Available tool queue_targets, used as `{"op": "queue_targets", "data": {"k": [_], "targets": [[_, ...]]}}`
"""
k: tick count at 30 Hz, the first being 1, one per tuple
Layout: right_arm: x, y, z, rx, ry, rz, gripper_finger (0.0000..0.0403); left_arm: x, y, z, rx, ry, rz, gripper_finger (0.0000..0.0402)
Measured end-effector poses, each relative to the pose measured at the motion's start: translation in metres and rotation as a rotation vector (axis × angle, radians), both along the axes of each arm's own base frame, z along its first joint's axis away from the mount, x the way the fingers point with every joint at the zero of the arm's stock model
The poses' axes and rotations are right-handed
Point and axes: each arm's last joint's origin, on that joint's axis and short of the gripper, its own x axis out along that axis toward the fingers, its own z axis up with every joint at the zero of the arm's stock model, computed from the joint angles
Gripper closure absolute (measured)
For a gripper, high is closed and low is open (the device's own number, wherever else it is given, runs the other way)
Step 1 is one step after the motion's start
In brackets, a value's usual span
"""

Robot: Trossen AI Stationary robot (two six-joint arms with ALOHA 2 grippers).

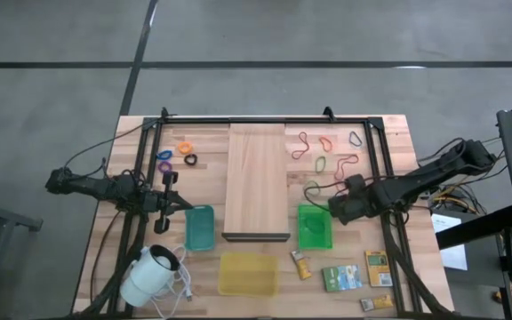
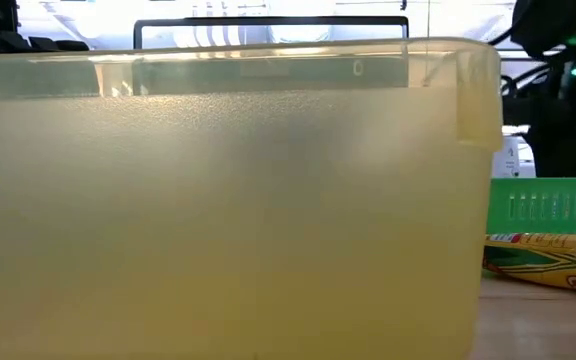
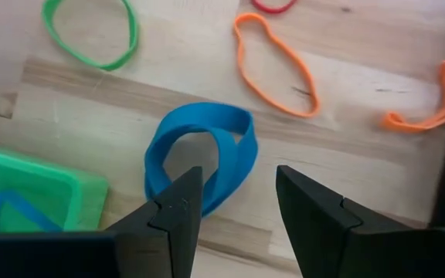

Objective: Pick & Place Office Desk Supplies
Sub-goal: Put the thick blue rubber band into the green bin

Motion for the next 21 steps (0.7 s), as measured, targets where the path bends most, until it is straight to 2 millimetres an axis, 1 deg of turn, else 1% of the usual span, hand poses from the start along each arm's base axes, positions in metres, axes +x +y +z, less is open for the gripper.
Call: {"op": "queue_targets", "data": {"k": [13, 21], "targets": [[-0.006, -0.002, -0.034, 0.028, -0.071, -0.024, 0.0242, 0.000, 0.000, 0.000, 0.000, 0.000, 0.000, 0.0390], [-0.008, -0.003, -0.041, 0.039, -0.094, -0.024, 0.0258, 0.000, 0.000, 0.000, 0.000, 0.000, 0.000, 0.0390]]}}
